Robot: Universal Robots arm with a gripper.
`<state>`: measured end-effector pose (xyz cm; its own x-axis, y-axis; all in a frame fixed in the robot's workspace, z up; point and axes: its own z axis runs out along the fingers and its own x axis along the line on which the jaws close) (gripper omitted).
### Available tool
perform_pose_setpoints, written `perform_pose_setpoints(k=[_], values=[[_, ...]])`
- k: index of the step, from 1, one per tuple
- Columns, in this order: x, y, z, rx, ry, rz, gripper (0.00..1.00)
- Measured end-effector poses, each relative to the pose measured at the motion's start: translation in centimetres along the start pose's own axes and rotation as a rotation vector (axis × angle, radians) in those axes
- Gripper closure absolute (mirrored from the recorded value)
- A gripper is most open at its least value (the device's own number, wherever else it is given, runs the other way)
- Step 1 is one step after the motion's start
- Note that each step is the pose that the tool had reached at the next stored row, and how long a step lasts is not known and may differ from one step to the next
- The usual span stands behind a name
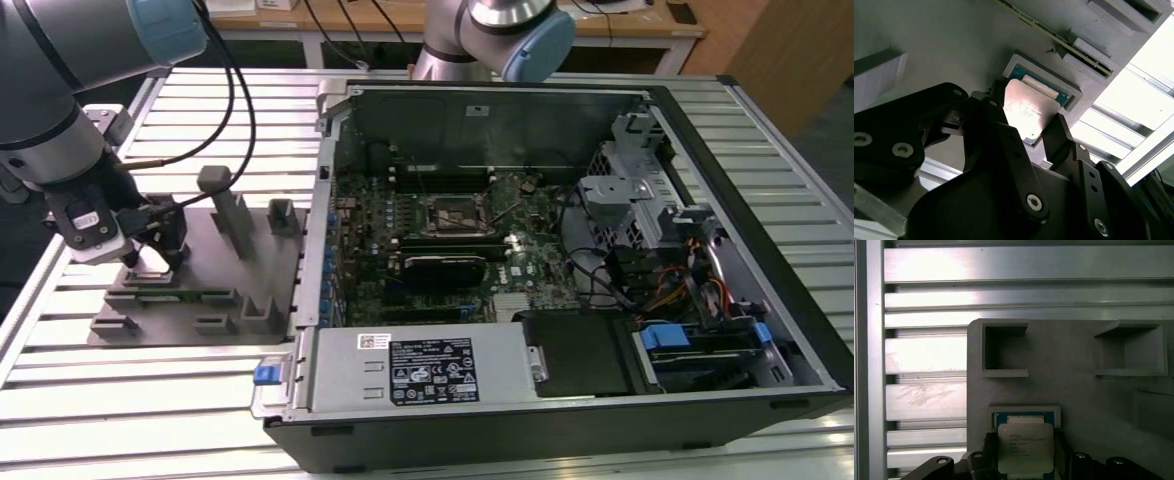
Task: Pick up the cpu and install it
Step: 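Pick up the cpu and move it towards the insertion slot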
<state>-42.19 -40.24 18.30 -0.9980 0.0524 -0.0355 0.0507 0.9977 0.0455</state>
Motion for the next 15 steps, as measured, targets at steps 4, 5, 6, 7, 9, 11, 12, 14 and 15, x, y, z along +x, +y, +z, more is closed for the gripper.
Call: perform_pose_setpoints(k=[4, 5, 6, 7, 9, 11, 12, 14, 15], values=[[0.00, 0.00, -0.05, -0.0003, -0.0002, 0.000, 0.46], [0.00, 0.00, -0.17, -0.0002, 0.0000, 0.000, 0.46], [-0.01, 0.01, -0.32, -0.0001, 0.0001, 0.000, 0.46], [-0.02, 0.02, -0.50, -0.0002, 0.0000, 0.000, 0.46], [-0.03, 0.04, -0.92, -0.0003, -0.0001, 0.000, 0.46], [-0.05, 0.06, -1.39, -0.0002, 0.0000, 0.000, 0.46], [-0.06, 0.07, -1.63, -0.0002, 0.0000, 0.000, 0.46], [-0.08, 0.10, -2.15, -0.0002, 0.0000, 0.000, 0.46], [-0.09, 0.11, -2.41, -0.0002, 0.0000, 0.000, 0.46]])
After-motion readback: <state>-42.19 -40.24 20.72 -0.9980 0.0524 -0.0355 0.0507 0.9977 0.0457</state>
